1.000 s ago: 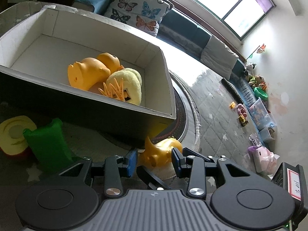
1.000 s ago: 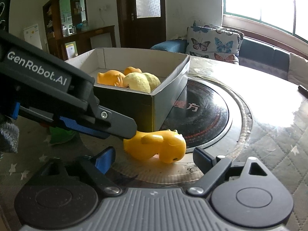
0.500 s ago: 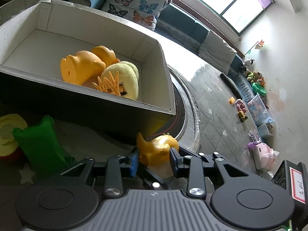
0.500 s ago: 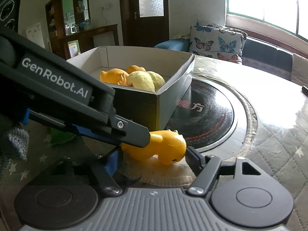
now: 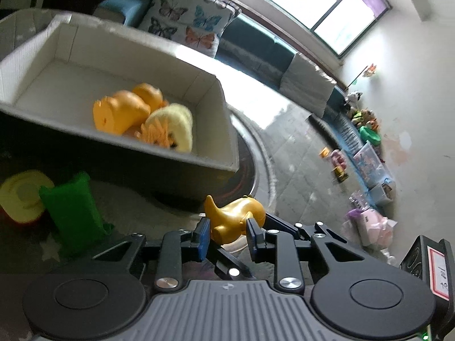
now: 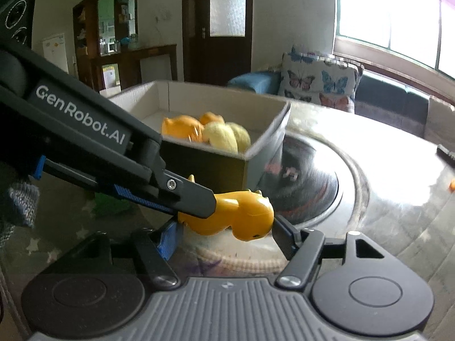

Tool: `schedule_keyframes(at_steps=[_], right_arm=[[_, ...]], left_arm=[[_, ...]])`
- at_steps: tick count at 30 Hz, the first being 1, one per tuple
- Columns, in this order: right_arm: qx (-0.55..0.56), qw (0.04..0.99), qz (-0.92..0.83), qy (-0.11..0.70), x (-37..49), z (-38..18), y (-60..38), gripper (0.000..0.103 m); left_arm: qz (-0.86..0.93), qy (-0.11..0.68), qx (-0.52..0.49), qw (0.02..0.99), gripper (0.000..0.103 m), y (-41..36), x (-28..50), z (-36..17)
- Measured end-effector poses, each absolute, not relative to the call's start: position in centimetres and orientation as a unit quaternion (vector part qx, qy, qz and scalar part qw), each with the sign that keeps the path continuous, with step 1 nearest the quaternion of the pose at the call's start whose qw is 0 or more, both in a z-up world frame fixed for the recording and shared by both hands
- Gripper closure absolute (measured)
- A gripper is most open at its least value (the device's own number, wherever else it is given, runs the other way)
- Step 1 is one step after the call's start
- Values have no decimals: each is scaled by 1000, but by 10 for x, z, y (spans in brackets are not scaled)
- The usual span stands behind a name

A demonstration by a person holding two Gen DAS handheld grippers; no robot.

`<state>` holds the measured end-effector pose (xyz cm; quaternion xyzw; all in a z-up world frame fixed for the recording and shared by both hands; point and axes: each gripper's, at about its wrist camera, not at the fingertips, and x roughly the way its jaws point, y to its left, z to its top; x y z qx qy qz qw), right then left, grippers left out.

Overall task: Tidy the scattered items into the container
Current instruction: 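Lift the orange duck over the box rim with the right gripper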

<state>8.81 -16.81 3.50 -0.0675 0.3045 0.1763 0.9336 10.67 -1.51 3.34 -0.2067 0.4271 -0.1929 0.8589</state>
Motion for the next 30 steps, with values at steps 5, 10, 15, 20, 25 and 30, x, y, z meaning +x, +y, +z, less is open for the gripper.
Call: schedule_keyframes(at_steps=[5, 10, 15, 20, 25, 30], right_arm=[[-87, 941, 180, 272, 96, 59, -162, 33], [-116, 939, 198, 257, 121, 71, -156, 33], [-144, 928, 226, 259, 149, 73, -151, 33], [-156, 916, 254, 270, 176, 68, -149, 33], [-165, 903, 280, 283, 197, 56, -149, 33], [-178, 898, 286, 283, 200, 49, -149, 29]], left_arm=[[-195, 396, -210, 872, 74, -10, 109, 57], [-182, 380, -217, 881, 74, -6, 126, 68], [-160, 380, -234, 881, 74, -2, 147, 66], [-144, 387, -250, 876, 74, 2, 165, 60], [-136, 398, -260, 869, 74, 2, 175, 50], [-139, 401, -264, 866, 74, 2, 178, 46]])
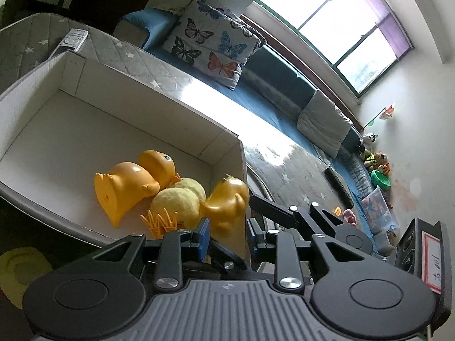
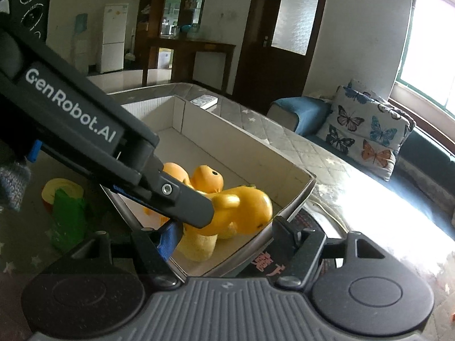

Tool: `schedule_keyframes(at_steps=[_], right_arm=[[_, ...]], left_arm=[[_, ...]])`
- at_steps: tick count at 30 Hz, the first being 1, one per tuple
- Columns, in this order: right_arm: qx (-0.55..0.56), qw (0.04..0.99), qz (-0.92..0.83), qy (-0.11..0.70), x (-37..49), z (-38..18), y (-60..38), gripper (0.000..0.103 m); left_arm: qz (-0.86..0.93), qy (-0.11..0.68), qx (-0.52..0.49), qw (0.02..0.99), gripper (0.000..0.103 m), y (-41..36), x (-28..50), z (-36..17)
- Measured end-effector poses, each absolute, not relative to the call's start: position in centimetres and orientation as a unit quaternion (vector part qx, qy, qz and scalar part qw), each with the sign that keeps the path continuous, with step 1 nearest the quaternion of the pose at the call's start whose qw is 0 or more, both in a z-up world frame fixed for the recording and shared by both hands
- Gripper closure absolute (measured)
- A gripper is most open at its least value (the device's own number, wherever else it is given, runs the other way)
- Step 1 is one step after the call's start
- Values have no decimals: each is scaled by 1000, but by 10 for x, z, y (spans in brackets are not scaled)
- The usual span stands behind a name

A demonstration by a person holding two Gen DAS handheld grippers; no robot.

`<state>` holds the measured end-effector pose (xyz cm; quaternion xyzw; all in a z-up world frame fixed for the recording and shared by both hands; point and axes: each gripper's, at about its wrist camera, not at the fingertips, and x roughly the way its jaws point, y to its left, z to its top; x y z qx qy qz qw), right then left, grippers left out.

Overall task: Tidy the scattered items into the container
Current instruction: 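Lift the orange duck over the box rim with the right gripper, then lower the orange duck into the box and open the right gripper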

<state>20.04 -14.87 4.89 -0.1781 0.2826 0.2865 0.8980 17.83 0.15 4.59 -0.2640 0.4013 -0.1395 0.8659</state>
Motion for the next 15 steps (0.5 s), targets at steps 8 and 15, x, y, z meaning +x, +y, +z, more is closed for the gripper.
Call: schedule_keyframes(at_steps=[8, 15], right_arm=[[-163, 909, 271, 274, 194, 51, -160, 23], [-133, 924, 246, 260, 169, 59, -168, 20]], left_arm=[[-149, 398, -262, 866, 74, 0, 174, 49], [-151, 398, -251, 870, 74, 0, 161, 52]])
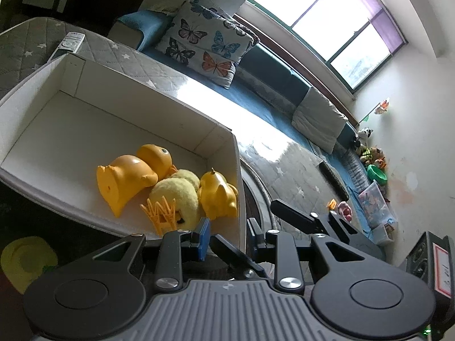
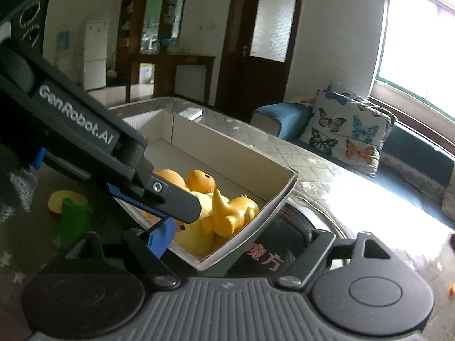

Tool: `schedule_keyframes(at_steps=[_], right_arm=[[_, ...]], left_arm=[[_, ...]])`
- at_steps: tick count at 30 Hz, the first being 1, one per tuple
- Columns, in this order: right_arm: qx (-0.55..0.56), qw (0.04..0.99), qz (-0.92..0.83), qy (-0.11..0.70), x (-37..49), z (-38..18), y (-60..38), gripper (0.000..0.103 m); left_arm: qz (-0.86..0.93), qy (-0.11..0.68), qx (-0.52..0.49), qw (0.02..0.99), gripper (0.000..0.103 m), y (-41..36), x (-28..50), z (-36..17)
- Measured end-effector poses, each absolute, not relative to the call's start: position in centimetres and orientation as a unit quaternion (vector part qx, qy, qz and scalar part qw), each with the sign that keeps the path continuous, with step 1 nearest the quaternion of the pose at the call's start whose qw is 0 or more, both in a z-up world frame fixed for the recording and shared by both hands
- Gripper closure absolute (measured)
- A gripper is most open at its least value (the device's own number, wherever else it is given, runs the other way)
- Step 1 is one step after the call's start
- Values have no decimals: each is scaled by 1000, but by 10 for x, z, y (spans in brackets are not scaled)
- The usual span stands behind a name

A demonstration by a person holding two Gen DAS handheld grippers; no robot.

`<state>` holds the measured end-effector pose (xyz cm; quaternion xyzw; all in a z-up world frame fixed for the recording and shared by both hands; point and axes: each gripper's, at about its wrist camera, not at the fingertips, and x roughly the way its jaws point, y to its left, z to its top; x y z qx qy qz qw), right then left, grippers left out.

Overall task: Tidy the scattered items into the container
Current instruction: 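Lower the orange duck into the box and open the right gripper, then move the left gripper down to the green sponge beside the box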

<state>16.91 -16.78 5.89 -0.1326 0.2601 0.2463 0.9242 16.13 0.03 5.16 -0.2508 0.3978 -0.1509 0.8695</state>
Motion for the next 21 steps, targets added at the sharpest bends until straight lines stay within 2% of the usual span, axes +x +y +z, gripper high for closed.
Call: schedule_keyframes(at_steps=[21], right_arm=[[-70, 937, 208, 273, 108, 59, -152, 20]], left_arm=[[-139, 384, -223, 885, 74, 24, 105, 53]])
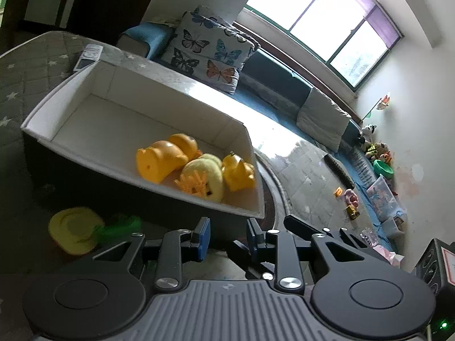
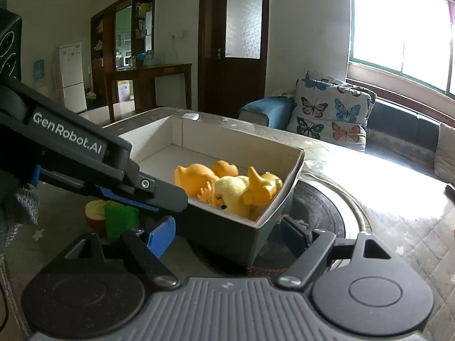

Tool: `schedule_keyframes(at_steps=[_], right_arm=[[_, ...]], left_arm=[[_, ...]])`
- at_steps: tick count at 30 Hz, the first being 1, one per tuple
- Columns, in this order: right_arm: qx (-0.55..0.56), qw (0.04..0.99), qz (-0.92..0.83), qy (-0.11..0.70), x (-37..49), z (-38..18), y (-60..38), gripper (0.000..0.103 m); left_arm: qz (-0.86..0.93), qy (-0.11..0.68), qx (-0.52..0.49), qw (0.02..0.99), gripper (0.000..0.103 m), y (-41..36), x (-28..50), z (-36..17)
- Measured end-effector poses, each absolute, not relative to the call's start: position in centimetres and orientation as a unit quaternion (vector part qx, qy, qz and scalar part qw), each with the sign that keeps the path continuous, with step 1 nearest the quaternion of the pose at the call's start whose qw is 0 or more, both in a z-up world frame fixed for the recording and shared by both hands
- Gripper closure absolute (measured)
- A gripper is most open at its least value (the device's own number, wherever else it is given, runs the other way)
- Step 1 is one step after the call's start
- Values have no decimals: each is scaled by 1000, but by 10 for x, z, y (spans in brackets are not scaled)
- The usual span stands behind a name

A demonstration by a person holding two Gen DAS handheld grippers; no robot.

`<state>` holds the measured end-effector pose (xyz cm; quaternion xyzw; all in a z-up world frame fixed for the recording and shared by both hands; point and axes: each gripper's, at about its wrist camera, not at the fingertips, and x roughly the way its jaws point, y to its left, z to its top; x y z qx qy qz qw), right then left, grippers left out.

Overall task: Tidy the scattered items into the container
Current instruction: 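Move the left gripper down to the green sponge beside the box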

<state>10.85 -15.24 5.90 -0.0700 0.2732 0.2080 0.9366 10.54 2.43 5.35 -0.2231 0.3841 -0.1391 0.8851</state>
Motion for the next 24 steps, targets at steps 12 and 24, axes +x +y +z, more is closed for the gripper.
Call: schedule_keyframes(at_steps=[12, 24], right_arm=[[-61, 930, 217, 290, 88, 44, -138, 20], [-69, 919, 244, 303, 85, 34, -115, 20]], left_arm=[[-115, 392, -207, 889, 74, 49, 72, 37], [-77, 397, -224, 887, 74, 83, 56, 23]])
